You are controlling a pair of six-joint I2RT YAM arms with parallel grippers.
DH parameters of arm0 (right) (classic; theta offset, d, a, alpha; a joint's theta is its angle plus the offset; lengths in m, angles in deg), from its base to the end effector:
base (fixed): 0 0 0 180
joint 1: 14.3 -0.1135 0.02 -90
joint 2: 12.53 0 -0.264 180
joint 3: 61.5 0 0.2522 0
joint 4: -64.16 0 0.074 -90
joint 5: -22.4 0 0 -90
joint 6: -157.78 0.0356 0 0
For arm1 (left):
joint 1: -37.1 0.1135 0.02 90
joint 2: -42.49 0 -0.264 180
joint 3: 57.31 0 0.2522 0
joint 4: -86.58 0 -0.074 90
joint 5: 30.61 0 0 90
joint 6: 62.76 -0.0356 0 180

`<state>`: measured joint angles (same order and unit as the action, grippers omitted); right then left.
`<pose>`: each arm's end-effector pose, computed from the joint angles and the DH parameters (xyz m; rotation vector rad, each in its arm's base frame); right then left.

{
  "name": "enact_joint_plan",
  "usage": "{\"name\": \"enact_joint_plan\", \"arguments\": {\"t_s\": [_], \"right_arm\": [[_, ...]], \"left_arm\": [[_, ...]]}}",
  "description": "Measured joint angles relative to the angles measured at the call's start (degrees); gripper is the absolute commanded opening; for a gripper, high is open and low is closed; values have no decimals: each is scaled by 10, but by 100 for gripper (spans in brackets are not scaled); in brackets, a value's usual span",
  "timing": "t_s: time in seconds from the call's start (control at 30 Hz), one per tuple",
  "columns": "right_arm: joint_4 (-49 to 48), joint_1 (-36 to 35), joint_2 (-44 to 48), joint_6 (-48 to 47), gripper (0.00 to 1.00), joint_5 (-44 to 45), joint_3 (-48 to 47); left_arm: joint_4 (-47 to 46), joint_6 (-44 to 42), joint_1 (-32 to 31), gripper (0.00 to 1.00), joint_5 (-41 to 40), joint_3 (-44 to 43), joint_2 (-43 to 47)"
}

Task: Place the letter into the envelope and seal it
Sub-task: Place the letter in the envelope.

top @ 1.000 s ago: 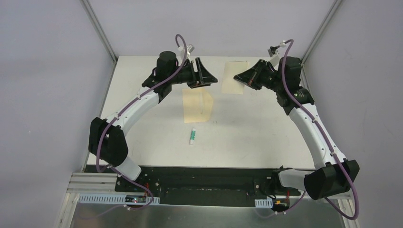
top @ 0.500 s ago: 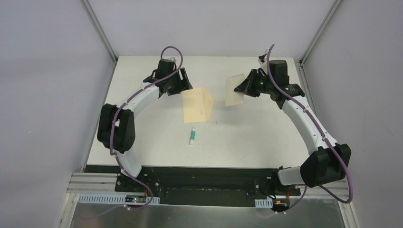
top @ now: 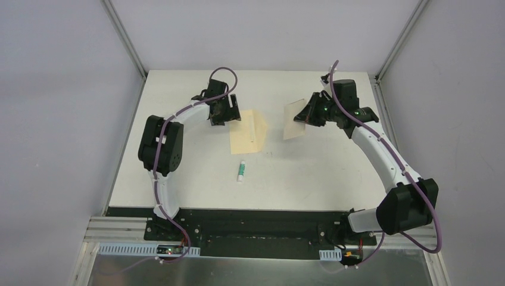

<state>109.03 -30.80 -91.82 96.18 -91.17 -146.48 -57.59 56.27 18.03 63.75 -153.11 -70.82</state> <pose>0.2880 0.1001 0.3305 0.0118 2.3380 0.8707 0.4059 -0.1432 0.1922 -0.1896 2.5465 -0.4335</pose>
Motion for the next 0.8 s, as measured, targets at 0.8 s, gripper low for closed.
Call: {"name": "enact_joint_plan", "arguments": {"t_s": [0.8], "right_arm": [[1,0,-26,-20,0,25,8]], "left_arm": [[-17,18,-56,70,18,-9,-38]]}}
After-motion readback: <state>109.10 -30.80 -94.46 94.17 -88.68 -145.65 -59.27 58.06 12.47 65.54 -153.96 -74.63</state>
